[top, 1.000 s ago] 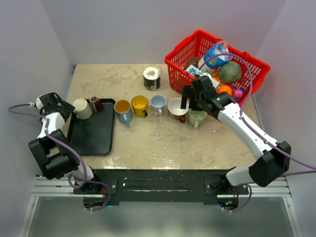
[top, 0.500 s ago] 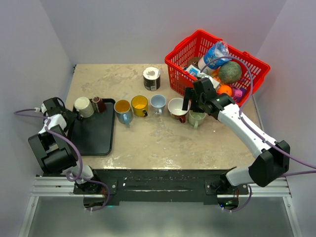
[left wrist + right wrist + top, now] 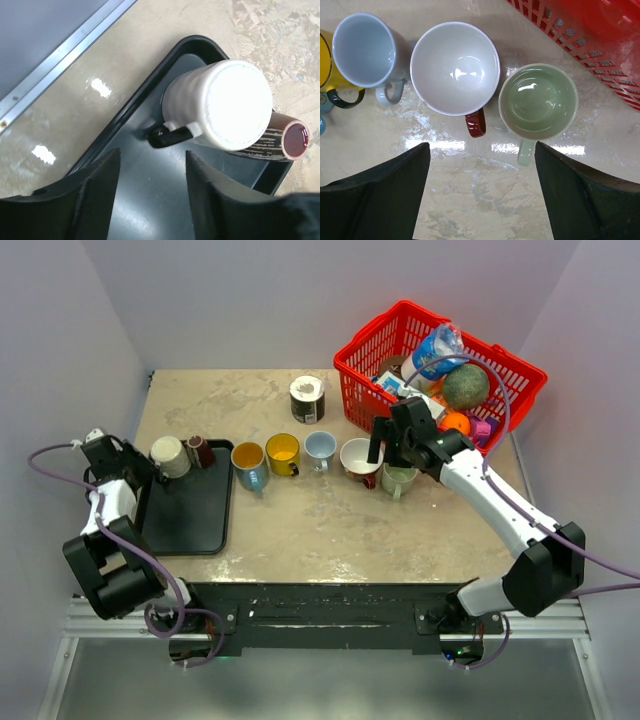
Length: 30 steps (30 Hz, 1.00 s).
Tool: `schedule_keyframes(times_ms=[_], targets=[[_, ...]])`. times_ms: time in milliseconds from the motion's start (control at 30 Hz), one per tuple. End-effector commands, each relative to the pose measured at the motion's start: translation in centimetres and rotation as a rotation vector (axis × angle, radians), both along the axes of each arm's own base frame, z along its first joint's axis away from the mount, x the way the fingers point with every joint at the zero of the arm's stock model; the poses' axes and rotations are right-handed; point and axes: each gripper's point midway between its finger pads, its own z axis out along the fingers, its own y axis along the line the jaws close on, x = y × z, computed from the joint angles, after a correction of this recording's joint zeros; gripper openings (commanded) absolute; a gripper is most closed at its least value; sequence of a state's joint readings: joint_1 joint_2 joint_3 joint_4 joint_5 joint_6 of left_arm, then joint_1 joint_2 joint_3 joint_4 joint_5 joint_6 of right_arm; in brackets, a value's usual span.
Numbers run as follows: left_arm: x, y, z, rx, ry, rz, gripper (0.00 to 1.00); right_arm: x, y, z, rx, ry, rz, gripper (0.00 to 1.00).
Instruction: Turn the mug right side up
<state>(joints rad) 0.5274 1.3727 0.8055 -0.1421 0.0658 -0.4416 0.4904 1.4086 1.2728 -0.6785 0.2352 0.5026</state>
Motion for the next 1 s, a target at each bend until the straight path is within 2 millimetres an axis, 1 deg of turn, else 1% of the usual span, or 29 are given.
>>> schedule_keyframes(times_ms=[0, 67, 133, 167, 200, 300, 333, 400, 433, 467, 567, 633, 800, 867, 900, 967], targets=[[2.4, 0.8, 1.4, 0.093, -0.002, -0.152, 0.61, 0.7, 0.6, 0.1, 0.012, -0.010, 0.024, 0.88], [3.2, 1.0, 2.1, 0.134, -0.025, -0.200, 0.61, 0.8, 0.6, -0.1, 0.006, -0.002, 0.028, 0.88], [4.2, 0.3, 2.8, 0.142, -0.064, -0.279, 0.61, 0.8, 0.7, -0.2, 0.005, 0.001, 0.030, 0.87], [4.7, 0.2, 2.7, 0.155, -0.063, -0.322, 0.61, 0.9, 0.7, -0.1, 0.003, -0.002, 0.029, 0.87], [5.1, -0.3, 2.7, 0.145, -0.071, -0.371, 0.61, 0.9, 0.7, -0.1, 0.000, -0.003, 0.032, 0.88], [5.4, -1.1, 1.8, 0.136, -0.051, -0.477, 0.60, 1.1, 0.4, 0.1, -0.016, -0.013, 0.031, 0.87], [5.4, -1.3, 1.5, 0.134, -0.043, -0.491, 0.60, 1.1, 0.3, 0.1, -0.022, -0.014, 0.030, 0.87], [5.1, -2.5, 0.8, 0.106, -0.059, -0.552, 0.58, 1.4, 0.0, 0.4, -0.029, -0.022, 0.025, 0.88], [5.2, -2.7, 0.6, 0.106, -0.068, -0.561, 0.58, 1.5, -0.1, 0.3, -0.031, -0.020, 0.021, 0.88], [5.0, -3.0, -0.1, 0.089, -0.060, -0.568, 0.57, 1.6, -0.1, 0.3, -0.035, -0.022, 0.019, 0.88], [4.8, -3.7, -0.7, 0.058, -0.061, -0.598, 0.55, 2.0, -0.5, 0.4, -0.046, -0.032, 0.011, 0.88], [4.6, -3.6, -0.9, 0.066, -0.056, -0.591, 0.54, 2.1, -0.7, 0.3, -0.051, -0.032, 0.008, 0.88], [3.9, -3.8, -2.3, 0.070, -0.023, -0.581, 0.51, 2.5, -1.3, 0.2, -0.051, -0.033, -0.005, 0.88], [3.8, -4.3, -2.7, 0.068, -0.004, -0.589, 0.48, 2.6, -1.4, 0.2, -0.050, -0.030, -0.007, 0.88], [3.8, -4.4, -3.1, 0.110, 0.025, -0.600, 0.48, 2.7, -1.4, 0.1, -0.051, -0.029, -0.007, 0.88], [3.8, -4.4, -3.5, 0.136, 0.053, -0.602, 0.46, 2.8, -1.6, 0.2, -0.050, -0.028, -0.012, 0.88]])
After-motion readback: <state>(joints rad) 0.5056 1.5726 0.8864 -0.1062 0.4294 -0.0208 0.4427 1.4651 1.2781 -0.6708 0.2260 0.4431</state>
